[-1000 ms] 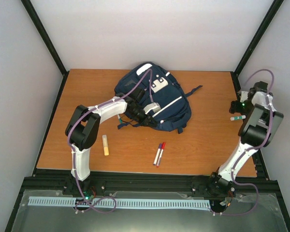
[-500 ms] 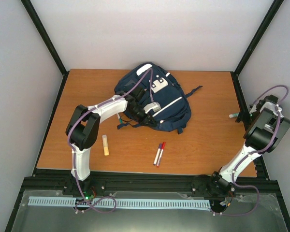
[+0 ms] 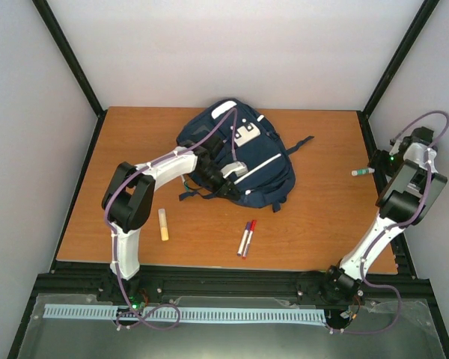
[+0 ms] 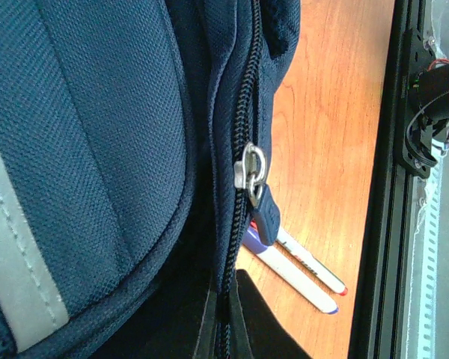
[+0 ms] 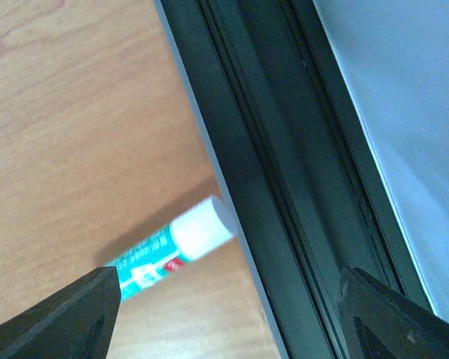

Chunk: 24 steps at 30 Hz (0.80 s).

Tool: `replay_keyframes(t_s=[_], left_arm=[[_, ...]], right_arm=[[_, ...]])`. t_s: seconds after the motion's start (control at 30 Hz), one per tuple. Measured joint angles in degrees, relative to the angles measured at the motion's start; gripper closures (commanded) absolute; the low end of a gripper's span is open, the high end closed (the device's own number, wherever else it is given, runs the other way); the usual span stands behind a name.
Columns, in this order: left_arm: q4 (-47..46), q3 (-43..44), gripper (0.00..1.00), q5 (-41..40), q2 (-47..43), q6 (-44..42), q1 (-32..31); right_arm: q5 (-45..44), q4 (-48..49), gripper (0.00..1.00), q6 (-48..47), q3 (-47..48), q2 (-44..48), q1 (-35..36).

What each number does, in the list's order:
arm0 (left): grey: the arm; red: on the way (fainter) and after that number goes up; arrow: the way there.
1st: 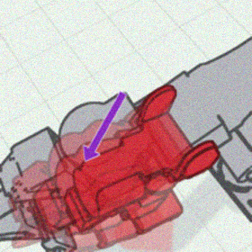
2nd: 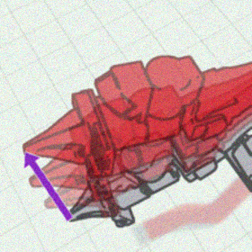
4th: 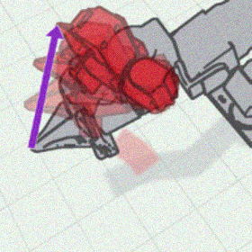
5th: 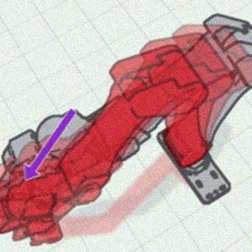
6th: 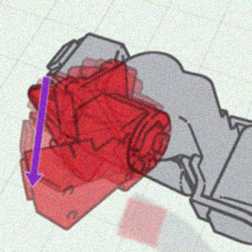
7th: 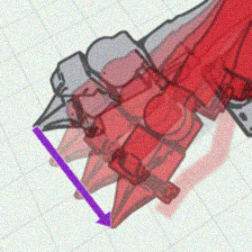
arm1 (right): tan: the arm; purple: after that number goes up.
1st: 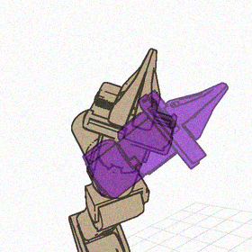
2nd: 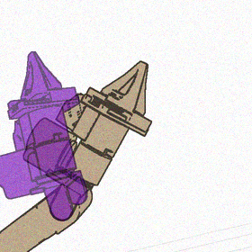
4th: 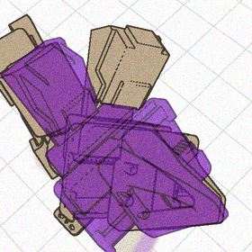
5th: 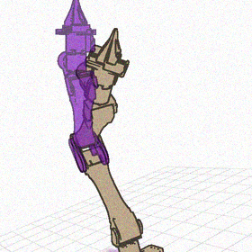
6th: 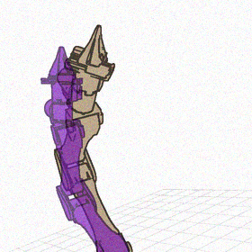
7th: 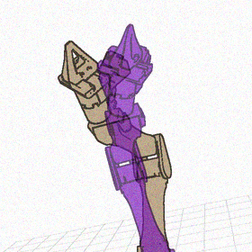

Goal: Pack the student bag
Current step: Move the stationery to the center of the board.

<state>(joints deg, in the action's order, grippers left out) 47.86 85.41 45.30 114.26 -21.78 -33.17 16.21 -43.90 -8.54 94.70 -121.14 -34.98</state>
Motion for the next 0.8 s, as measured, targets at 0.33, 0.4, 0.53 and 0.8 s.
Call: replay_keyframes(t_s=[0.33, 0.4, 0.53, 0.8], left_arm=[[5.68, 1.57, 0.98, -1.22, 0.44, -2.75, 0.00], [6.64, 1.81, 0.98, -1.36, 0.87, -3.15, 0.00], [7.96, 2.51, 0.98, -1.49, 1.42, -3.63, 0.00], [9.25, 4.15, 0.98, -1.75, 1.95, -3.85, -0.02]], right_arm=[[-4.52, 0.48, 0.20, -1.66, 15.89, -11.54, 7.48], [-5.35, 0.96, 0.20, -1.95, 18.51, -13.68, 8.66], [-6.97, 1.38, 0.22, -2.60, 20.79, -16.79, 9.90], [-6.67, 0.96, 0.26, -3.23, 20.09, -17.70, 9.81]])
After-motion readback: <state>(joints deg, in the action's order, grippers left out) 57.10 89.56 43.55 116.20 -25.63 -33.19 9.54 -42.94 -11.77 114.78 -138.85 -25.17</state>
